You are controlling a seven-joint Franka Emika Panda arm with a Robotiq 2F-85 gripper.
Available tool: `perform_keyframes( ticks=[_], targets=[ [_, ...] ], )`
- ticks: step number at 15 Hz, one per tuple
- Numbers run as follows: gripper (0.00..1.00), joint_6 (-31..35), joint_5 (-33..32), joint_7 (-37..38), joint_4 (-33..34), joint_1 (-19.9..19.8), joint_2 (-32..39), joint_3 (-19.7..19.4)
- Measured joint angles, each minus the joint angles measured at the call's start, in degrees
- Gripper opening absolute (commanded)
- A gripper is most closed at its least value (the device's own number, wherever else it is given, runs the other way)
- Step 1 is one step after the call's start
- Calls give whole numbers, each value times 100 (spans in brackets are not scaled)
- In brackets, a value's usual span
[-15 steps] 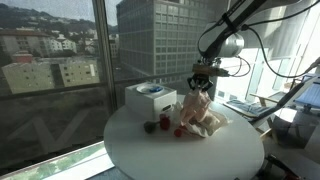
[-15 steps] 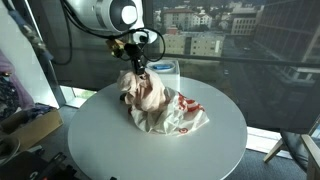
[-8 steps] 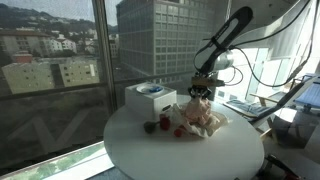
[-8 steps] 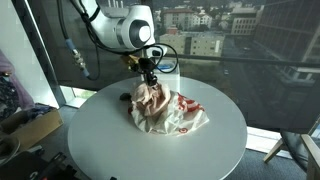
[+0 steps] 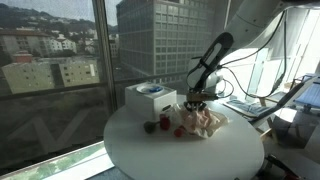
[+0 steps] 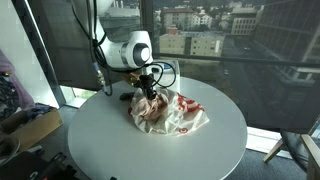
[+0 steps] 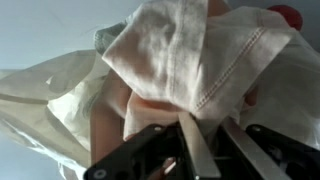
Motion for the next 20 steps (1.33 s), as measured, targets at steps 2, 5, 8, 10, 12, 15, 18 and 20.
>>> perform_keyframes(
  ticks=[2, 5, 8, 10, 12, 15, 18, 20],
  targets=[
    [4, 98, -184, 26, 236, 193, 288, -166],
    [4, 262, -684, 283, 590, 646, 615, -637],
    [43, 264, -743, 343, 827, 820, 855, -844],
    [57, 257, -745, 343, 863, 837, 944, -877],
    [73, 256, -1126, 458, 857, 1054, 910, -1161],
    [95, 248, -2009, 946, 770, 1633, 553, -1923],
    [100, 6, -2357, 1087, 539, 1757, -251, -2028],
    [100, -234, -2219, 839, 324, 1546, -846, -1564]
  ],
)
